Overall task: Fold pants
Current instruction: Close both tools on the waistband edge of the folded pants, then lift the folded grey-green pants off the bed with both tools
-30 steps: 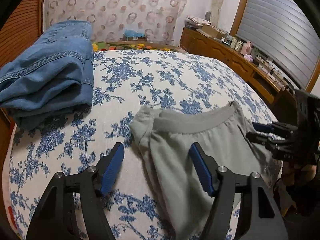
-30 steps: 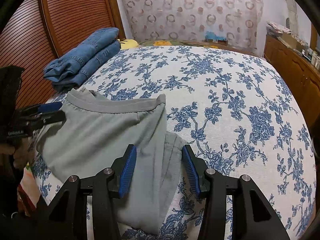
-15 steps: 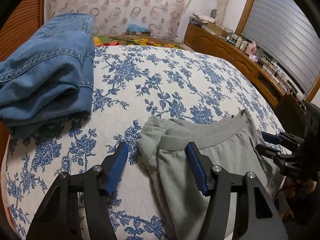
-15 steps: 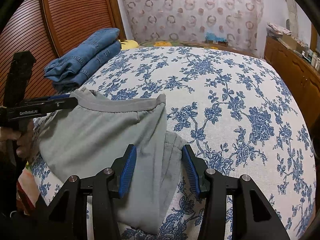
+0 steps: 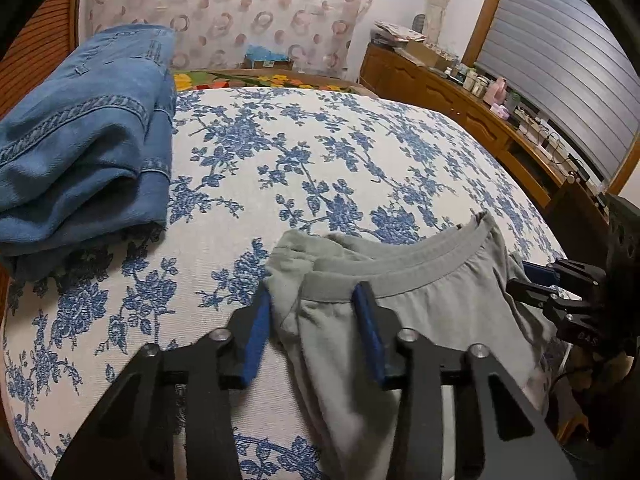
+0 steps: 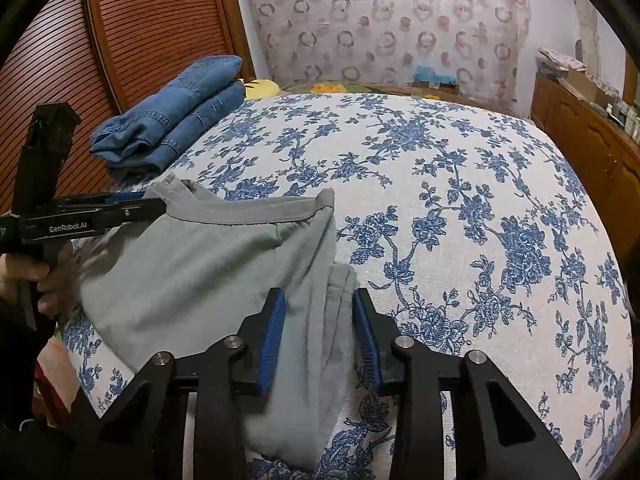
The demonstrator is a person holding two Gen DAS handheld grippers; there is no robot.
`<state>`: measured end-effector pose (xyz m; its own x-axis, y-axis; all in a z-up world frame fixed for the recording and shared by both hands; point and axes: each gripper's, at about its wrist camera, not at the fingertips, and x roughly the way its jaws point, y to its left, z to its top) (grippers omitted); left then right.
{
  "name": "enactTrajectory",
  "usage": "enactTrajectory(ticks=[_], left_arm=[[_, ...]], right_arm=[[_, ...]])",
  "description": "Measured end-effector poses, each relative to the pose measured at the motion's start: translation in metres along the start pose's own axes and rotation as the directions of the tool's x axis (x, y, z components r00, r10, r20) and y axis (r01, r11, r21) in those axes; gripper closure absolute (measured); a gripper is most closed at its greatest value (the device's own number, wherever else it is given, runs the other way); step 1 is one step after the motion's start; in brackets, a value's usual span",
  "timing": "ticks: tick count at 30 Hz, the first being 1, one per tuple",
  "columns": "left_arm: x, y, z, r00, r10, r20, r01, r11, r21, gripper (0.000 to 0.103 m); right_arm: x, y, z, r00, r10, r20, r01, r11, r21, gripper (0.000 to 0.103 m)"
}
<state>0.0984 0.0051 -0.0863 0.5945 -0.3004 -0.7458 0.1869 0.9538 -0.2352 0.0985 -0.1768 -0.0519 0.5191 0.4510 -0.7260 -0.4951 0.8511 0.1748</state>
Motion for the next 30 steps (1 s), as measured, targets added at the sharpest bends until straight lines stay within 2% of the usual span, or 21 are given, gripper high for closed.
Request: enactTrajectory(ticks=[2, 4, 8, 18, 30], left_arm=[[0.000, -0.001, 0.000, 1.000, -0.010, 0.001, 0.010, 1.000, 0.002, 0.071], [-0.002, -0.003, -0.001, 1.000, -0.015, 0.009, 0.015, 1.000, 0.005, 0.076], [-0.009, -0.006, -0.003, 0.999, -0.032, 0.028, 0.032, 0.999, 0.010, 0.086], [-0.043, -0.025, -0.013, 0.991, -0.006, 0.131, -0.002, 0.998, 0.059, 0.087], [-0.086, -0.044, -0.014, 0.970, -0.033, 0.239, 0.011, 0.996, 0.093, 0.088]], right_arm=[[0.001, 0.001, 0.000, 1.000, 0.002, 0.000, -0.002, 1.000, -0.003, 0.074], [0.002, 0.002, 0.000, 0.999, 0.031, -0.010, -0.031, 0.999, -0.009, 0.088], [0.003, 0.002, 0.001, 0.999, 0.034, -0.010, -0.034, 0.999, -0.013, 0.090], [-0.011, 0.004, -0.003, 0.998, 0.041, 0.040, -0.040, 0.999, -0.029, 0.092], [-0.049, 0.015, -0.006, 0.991, 0.037, 0.128, -0.029, 0.997, -0.066, 0.092]])
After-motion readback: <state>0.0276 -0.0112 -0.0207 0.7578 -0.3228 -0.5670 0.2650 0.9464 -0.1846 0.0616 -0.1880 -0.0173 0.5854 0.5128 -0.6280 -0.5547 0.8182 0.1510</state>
